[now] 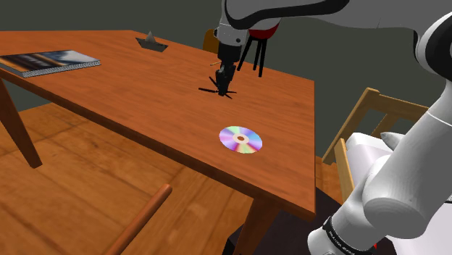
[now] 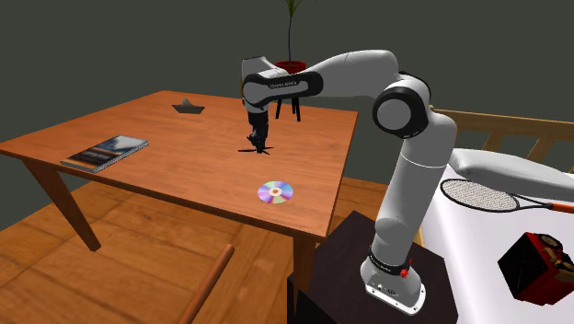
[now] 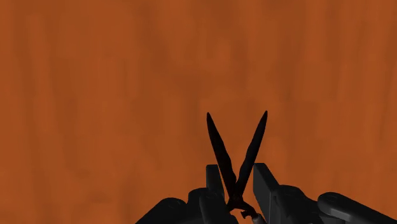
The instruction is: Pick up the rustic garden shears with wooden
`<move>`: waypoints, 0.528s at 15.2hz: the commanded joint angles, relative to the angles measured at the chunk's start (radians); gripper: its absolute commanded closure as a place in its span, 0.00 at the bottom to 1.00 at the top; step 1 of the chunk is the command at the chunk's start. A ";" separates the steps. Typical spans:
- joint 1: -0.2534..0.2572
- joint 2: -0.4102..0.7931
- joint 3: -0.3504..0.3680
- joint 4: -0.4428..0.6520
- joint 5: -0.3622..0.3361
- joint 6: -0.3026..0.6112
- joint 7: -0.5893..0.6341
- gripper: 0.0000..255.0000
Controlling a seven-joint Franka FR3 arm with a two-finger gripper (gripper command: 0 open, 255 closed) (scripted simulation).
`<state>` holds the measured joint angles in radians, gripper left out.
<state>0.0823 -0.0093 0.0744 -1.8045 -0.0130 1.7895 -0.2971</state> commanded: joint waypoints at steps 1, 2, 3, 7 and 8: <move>-0.002 0.004 -0.002 -0.004 -0.002 0.002 0.000 1.00; -0.002 0.005 -0.002 -0.002 -0.002 0.001 0.000 1.00; -0.002 0.006 -0.003 -0.001 -0.002 0.002 0.000 1.00; -0.001 0.002 -0.001 0.039 -0.002 -0.042 0.001 1.00; -0.001 0.003 -0.001 0.053 -0.002 -0.055 0.001 1.00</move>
<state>0.0816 -0.0084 0.0738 -1.7672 -0.0145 1.7483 -0.2950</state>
